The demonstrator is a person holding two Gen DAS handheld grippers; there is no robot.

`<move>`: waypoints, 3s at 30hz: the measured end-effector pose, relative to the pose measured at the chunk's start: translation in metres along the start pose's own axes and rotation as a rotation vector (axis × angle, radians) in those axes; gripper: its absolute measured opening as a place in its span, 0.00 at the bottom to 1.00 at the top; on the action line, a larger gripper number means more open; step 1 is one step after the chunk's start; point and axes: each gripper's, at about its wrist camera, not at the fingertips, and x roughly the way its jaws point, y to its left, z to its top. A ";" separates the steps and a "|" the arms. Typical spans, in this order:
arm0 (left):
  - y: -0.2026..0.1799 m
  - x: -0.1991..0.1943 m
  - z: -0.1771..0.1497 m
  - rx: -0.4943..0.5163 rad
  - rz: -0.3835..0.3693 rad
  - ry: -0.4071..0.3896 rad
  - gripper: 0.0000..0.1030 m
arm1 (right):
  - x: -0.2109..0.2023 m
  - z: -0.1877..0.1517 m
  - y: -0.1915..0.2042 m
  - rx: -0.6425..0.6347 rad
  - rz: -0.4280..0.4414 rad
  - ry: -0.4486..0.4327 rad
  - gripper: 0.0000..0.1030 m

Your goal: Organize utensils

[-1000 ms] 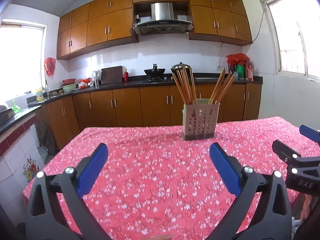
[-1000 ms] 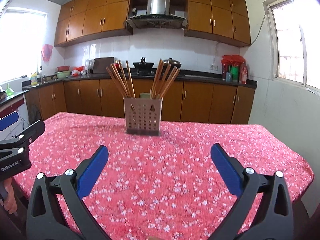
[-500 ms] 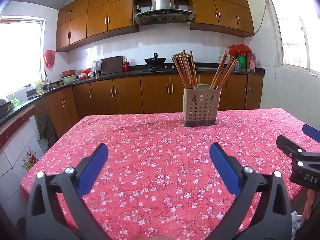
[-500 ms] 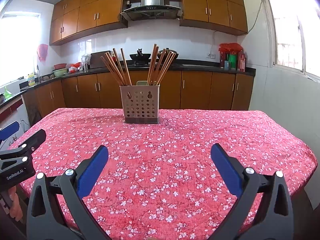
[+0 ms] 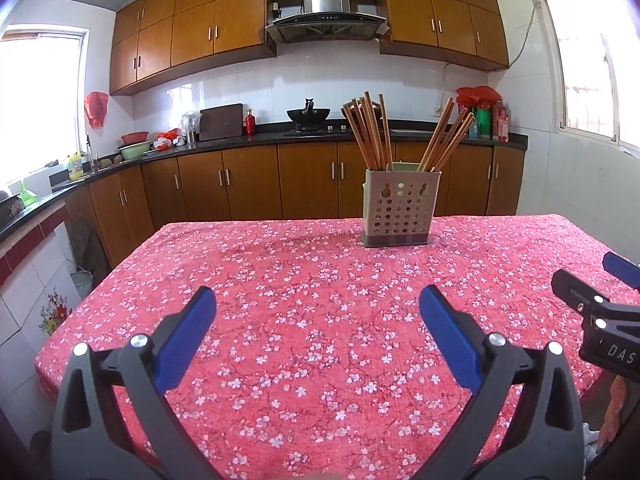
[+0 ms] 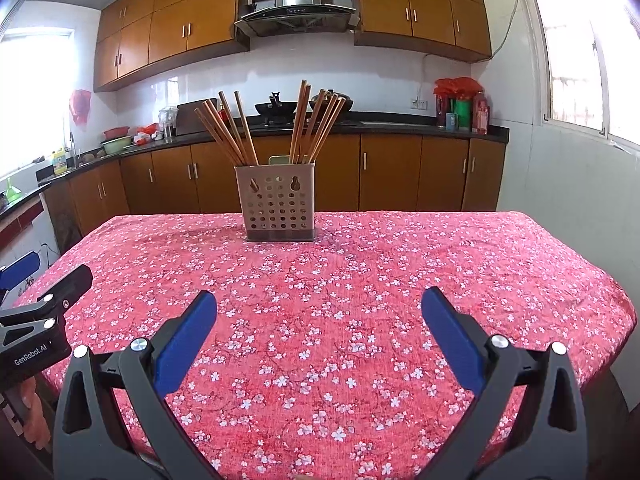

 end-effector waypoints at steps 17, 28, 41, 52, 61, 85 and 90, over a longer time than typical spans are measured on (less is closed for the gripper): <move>0.000 0.001 0.000 -0.002 -0.003 0.006 0.96 | 0.002 0.000 -0.002 0.006 0.001 0.010 0.98; 0.002 0.002 -0.001 -0.006 -0.004 0.009 0.96 | 0.002 0.000 -0.003 0.007 0.001 0.010 0.98; 0.002 0.002 0.000 -0.008 -0.004 0.010 0.96 | 0.002 0.000 -0.003 0.008 0.001 0.011 0.98; 0.005 0.003 -0.001 -0.005 -0.011 0.011 0.96 | 0.002 0.000 -0.003 0.008 0.001 0.011 0.98; 0.007 0.004 0.000 -0.008 -0.013 0.015 0.96 | 0.003 -0.001 -0.003 0.008 0.000 0.015 0.98; 0.007 0.004 0.000 -0.004 -0.012 0.010 0.96 | 0.004 -0.002 -0.002 0.014 -0.001 0.017 0.98; 0.008 0.004 0.000 0.000 -0.011 0.013 0.96 | 0.004 -0.001 -0.002 0.015 -0.002 0.018 0.98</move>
